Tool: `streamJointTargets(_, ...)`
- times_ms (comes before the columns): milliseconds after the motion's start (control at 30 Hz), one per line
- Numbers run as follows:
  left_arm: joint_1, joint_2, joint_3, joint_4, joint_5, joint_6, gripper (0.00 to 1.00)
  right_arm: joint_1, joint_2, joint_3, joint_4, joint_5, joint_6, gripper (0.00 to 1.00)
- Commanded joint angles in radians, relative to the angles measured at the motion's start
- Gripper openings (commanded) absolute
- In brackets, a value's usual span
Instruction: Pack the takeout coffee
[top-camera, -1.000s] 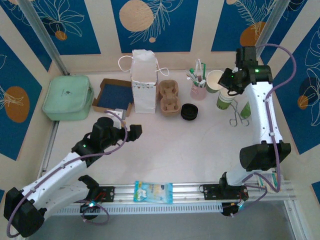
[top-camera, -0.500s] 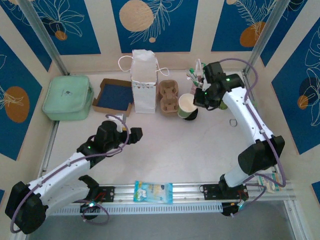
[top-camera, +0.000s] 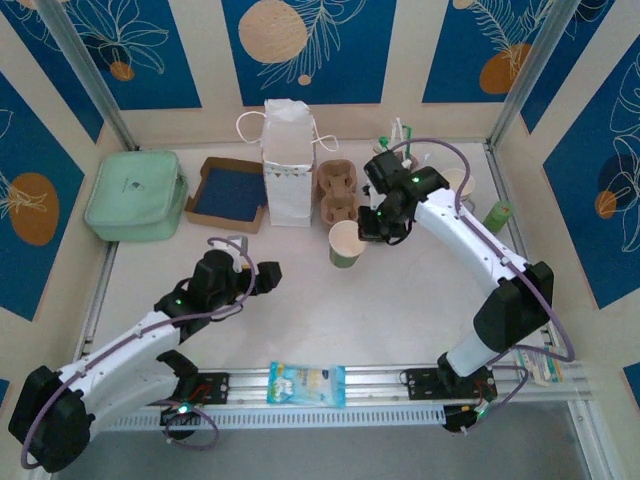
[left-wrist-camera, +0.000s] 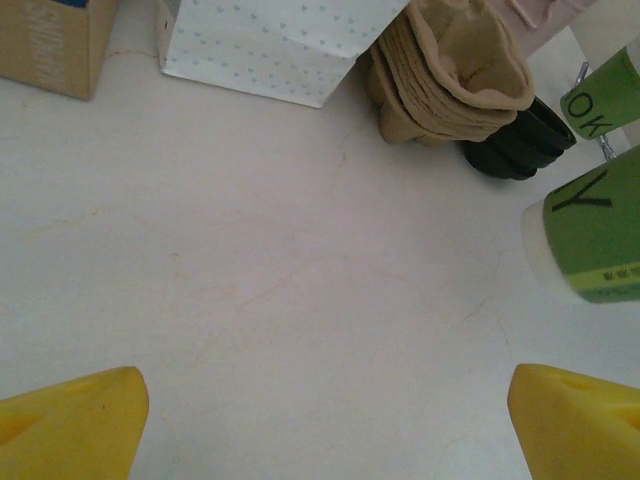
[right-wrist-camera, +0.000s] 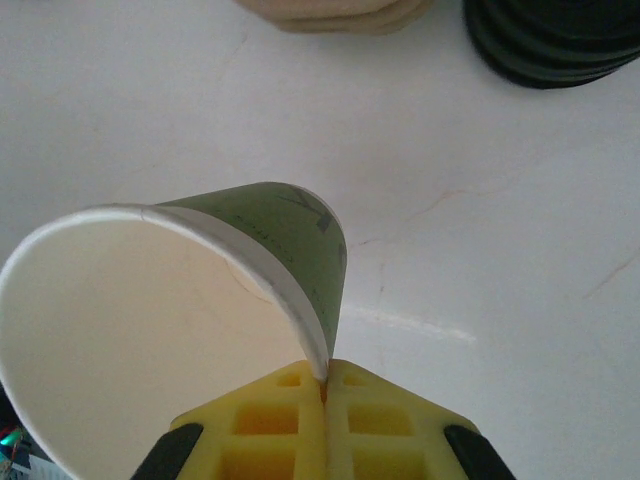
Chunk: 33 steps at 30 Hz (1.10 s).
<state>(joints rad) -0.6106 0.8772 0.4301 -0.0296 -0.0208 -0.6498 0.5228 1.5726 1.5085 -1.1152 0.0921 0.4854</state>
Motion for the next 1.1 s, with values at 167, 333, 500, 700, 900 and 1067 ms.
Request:
streamJointTargets(167,0.008,-0.05,-0.036,0.007,-0.022,-0.017,0.93,0.089,0.059,-0.047,0.021,-0.02,0.03,0.0)
streamJointTargets(333,0.008,-0.052,-0.036,-0.001,-0.02,-0.017,0.93,0.133,0.078,-0.069,0.039,-0.021,0.047,0.0)
streamJointTargets(500,0.008,-0.049,-0.034,0.002,-0.02,-0.016,0.93,0.161,0.092,-0.079,0.048,-0.018,0.056,0.0)
streamJointTargets(700,0.008,-0.041,-0.028,0.003,-0.017,-0.016,0.93,0.167,0.103,-0.1,0.064,0.004,0.071,0.0)
streamJointTargets(900,0.008,-0.04,-0.025,0.006,-0.016,-0.013,0.93,0.167,0.111,-0.101,0.068,0.026,0.079,0.0)
streamJointTargets(1067,0.008,-0.037,-0.021,0.004,-0.015,-0.011,0.93,0.167,0.125,-0.103,0.074,0.037,0.083,0.01)
